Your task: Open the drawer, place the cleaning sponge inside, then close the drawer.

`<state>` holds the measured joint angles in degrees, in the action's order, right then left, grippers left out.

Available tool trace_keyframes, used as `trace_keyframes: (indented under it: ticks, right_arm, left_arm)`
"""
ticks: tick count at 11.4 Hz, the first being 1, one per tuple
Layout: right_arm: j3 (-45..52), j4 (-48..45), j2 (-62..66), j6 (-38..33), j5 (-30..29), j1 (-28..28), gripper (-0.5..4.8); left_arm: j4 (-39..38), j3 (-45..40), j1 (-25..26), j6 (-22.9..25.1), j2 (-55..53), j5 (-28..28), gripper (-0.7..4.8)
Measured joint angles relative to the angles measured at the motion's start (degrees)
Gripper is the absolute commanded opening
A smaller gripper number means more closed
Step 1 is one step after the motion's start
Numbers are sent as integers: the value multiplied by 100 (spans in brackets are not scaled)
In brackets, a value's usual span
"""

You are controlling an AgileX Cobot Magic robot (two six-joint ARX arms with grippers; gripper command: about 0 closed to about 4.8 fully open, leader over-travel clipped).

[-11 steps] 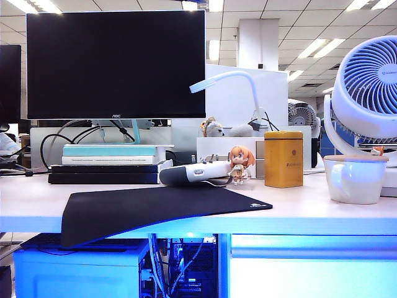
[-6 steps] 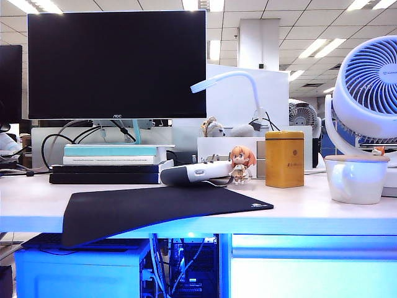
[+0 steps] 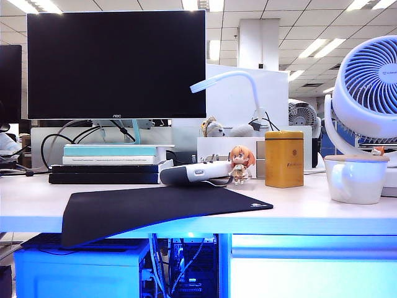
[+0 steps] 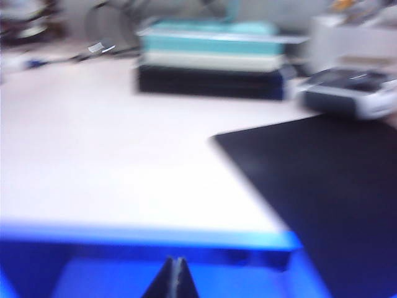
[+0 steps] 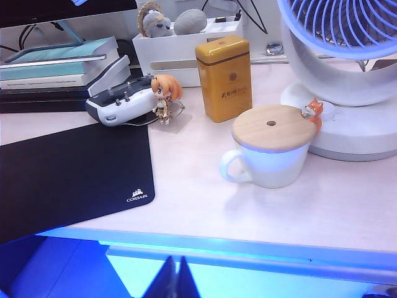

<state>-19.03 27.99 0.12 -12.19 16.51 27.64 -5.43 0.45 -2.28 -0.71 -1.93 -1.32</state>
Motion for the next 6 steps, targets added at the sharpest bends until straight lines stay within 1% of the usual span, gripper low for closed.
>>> trace_keyframes:
  ticks: [1, 2, 3, 4, 6]
  right_arm:
    - [0, 0, 0, 0, 0, 2, -5]
    - [-2, -7, 0, 2, -2, 0, -5]
    - [-2, 0, 0, 0, 2, -2, -5]
    - [-2, -2, 0, 0, 0, -2, -5]
    - [0, 0, 0, 0, 0, 0, -5]
  left_arm:
    - [-249, 2, 186, 81, 212, 4, -6]
    - [-378, 0, 295, 186, 155, -15, -6]
    - [-422, 7, 278, 516, 166, 57, -5]
    - [-422, 7, 201, 739, 166, 103, -6]
    - [-424, 7, -398, 732, 166, 44, -5]
